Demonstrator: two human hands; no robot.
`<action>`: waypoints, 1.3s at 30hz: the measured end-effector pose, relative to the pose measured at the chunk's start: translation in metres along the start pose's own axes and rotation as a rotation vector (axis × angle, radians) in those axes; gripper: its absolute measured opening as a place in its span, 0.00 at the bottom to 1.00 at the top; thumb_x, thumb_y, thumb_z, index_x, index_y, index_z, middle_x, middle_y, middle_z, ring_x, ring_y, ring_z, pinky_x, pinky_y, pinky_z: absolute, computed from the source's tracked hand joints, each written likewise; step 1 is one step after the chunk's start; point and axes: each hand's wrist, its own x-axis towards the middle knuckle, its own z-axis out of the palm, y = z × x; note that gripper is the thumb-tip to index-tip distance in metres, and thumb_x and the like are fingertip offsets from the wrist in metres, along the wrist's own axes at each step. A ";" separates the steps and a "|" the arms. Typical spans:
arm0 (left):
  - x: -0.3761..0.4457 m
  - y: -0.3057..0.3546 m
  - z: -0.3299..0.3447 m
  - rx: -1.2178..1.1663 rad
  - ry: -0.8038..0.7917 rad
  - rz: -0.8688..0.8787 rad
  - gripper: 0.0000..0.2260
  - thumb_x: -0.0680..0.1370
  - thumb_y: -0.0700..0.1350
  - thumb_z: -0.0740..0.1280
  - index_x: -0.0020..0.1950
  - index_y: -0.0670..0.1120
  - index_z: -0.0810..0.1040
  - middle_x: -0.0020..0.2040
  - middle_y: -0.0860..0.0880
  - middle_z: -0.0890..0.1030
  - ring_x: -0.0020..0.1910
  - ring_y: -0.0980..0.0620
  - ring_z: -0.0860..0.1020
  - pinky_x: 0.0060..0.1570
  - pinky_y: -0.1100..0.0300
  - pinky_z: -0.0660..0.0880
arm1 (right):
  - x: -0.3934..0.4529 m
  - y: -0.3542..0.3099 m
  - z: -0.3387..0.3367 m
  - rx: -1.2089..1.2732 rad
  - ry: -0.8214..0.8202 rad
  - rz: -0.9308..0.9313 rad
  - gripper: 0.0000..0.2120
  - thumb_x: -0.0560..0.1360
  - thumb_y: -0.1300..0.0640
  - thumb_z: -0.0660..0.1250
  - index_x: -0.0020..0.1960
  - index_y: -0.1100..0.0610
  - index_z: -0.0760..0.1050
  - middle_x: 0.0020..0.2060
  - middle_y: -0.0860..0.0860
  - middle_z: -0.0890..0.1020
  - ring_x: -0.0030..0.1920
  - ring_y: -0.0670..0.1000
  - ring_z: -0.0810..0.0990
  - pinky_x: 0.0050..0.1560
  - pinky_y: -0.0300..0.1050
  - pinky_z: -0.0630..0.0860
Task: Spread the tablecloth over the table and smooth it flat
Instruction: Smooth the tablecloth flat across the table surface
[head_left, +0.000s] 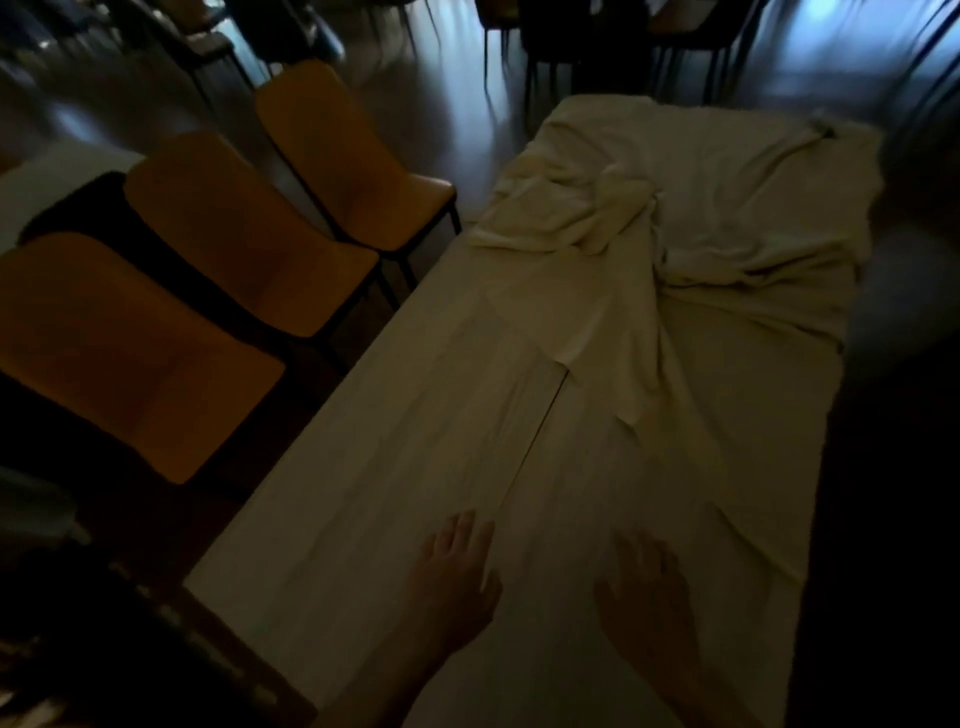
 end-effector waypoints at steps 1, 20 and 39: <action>0.016 -0.009 -0.004 0.014 0.008 0.027 0.29 0.82 0.58 0.50 0.81 0.51 0.49 0.82 0.47 0.51 0.80 0.46 0.49 0.77 0.48 0.51 | 0.009 -0.010 0.002 0.014 0.015 -0.006 0.30 0.68 0.44 0.58 0.65 0.58 0.75 0.61 0.66 0.78 0.57 0.70 0.77 0.53 0.66 0.79; 0.429 -0.163 -0.051 -0.062 0.357 0.446 0.32 0.78 0.65 0.44 0.80 0.57 0.41 0.82 0.50 0.42 0.80 0.48 0.39 0.77 0.44 0.43 | 0.387 -0.165 -0.008 -0.163 0.422 0.017 0.40 0.73 0.27 0.49 0.80 0.47 0.56 0.80 0.60 0.52 0.79 0.65 0.46 0.75 0.68 0.49; 0.568 -0.135 -0.107 -0.010 0.319 0.383 0.33 0.77 0.70 0.46 0.80 0.61 0.42 0.82 0.51 0.41 0.80 0.47 0.38 0.76 0.43 0.38 | 0.384 -0.184 0.036 -0.119 0.372 0.199 0.39 0.74 0.24 0.43 0.76 0.43 0.65 0.75 0.63 0.65 0.73 0.71 0.65 0.68 0.69 0.55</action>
